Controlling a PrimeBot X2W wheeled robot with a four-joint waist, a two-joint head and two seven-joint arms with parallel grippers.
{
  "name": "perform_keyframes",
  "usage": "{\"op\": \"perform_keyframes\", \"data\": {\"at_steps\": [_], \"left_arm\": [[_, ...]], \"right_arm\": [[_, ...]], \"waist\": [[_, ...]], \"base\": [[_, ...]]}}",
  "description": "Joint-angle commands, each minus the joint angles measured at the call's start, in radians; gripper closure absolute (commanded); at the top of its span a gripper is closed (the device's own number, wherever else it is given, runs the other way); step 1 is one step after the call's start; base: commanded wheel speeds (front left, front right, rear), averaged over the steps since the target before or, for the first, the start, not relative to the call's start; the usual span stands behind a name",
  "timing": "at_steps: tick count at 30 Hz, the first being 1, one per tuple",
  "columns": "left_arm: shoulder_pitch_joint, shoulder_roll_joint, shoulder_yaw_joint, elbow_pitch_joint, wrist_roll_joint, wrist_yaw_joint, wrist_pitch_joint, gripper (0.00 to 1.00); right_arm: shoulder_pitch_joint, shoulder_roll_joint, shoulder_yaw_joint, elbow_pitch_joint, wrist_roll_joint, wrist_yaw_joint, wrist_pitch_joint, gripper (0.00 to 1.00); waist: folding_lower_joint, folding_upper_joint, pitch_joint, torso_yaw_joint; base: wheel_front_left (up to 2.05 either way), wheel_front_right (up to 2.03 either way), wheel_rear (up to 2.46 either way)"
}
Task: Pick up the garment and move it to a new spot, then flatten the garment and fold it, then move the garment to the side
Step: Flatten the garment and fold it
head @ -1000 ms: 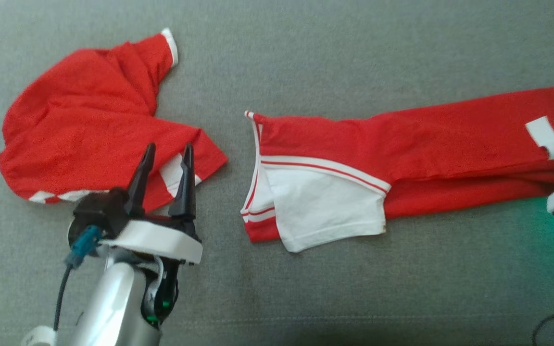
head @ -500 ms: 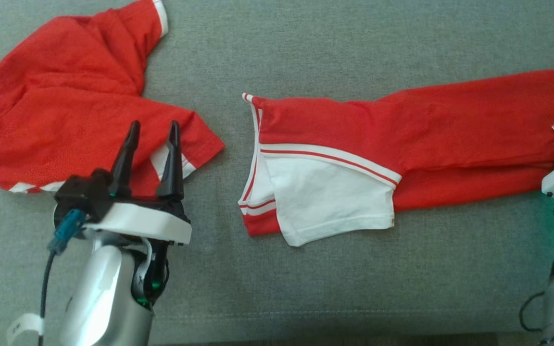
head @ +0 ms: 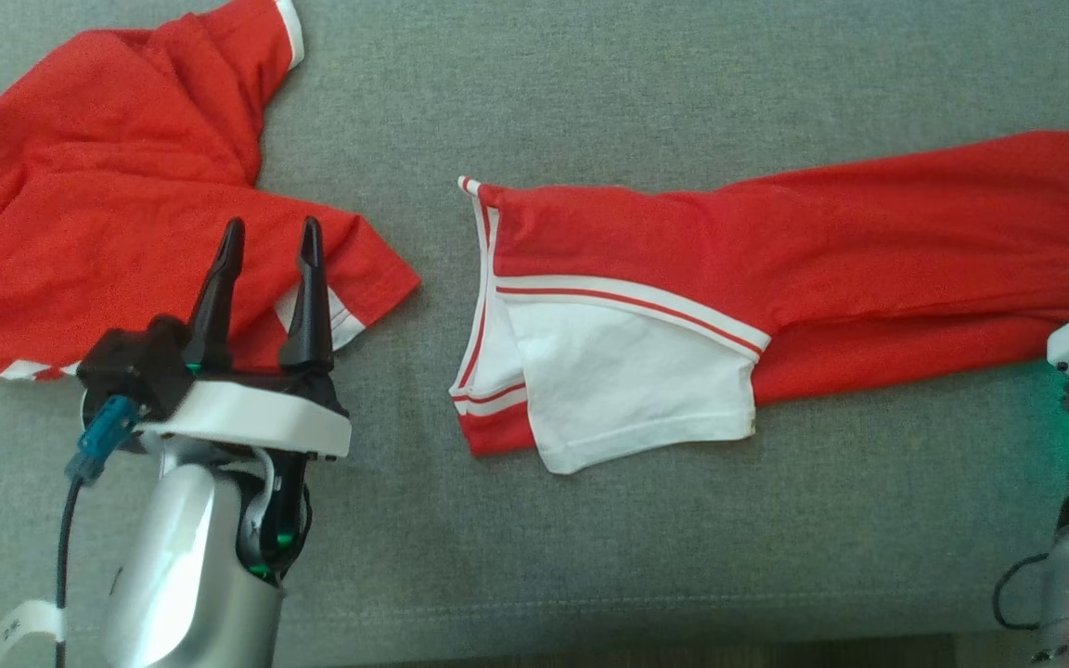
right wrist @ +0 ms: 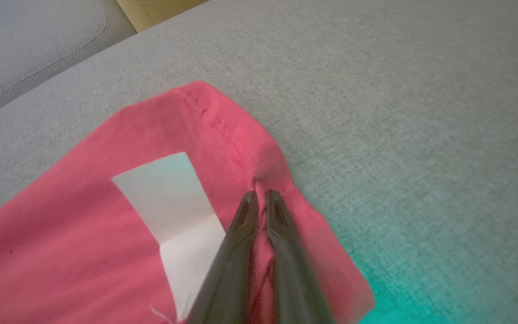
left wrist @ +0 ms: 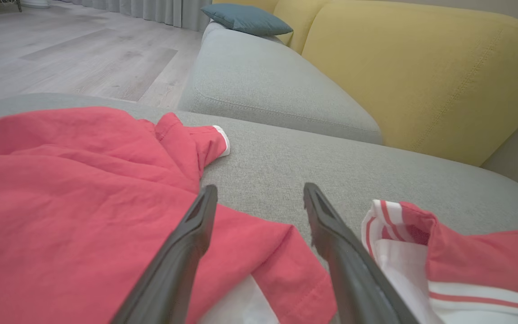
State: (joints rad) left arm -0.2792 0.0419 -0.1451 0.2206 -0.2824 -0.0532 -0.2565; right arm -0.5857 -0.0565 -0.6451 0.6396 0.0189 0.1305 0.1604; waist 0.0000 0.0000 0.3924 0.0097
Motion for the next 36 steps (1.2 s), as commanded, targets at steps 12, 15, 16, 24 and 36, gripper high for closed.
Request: {"op": "perform_keyframes", "data": {"at_steps": [12,15,16,24,36], "left_arm": [[-0.015,0.008,0.033,-0.030,-0.010,0.006,-0.005,0.00],[-0.008,0.008,0.028,-0.031,-0.020,0.012,-0.005,0.00],[-0.005,0.008,0.025,-0.030,-0.023,0.015,-0.005,0.00],[0.022,0.008,0.005,-0.024,-0.044,0.032,-0.005,0.00],[0.103,0.008,0.012,-0.017,-0.075,0.062,-0.005,0.00]], "right_arm": [[-0.040,-0.004,-0.223,-0.087,-0.198,0.000,-0.044,1.00],[-0.059,0.002,-0.213,-0.077,-0.213,0.000,-0.048,1.00],[-0.064,0.003,-0.208,-0.071,-0.205,0.000,-0.046,1.00],[-0.065,0.006,-0.096,-0.018,-0.092,0.000,-0.059,1.00],[0.032,0.006,0.333,-0.056,0.279,0.000,-0.047,1.00]], "waist": [[0.0000,0.0000,-0.051,0.013],[0.0000,0.0000,-0.071,0.014],[0.0000,0.0000,-0.079,0.014],[0.0000,0.0000,-0.152,0.021],[0.0000,0.0000,-0.308,0.028]], "base": [[0.00,0.00,0.00],[0.00,0.00,0.00],[0.00,0.00,0.00],[0.00,0.00,0.00],[0.00,0.00,0.00]]}}
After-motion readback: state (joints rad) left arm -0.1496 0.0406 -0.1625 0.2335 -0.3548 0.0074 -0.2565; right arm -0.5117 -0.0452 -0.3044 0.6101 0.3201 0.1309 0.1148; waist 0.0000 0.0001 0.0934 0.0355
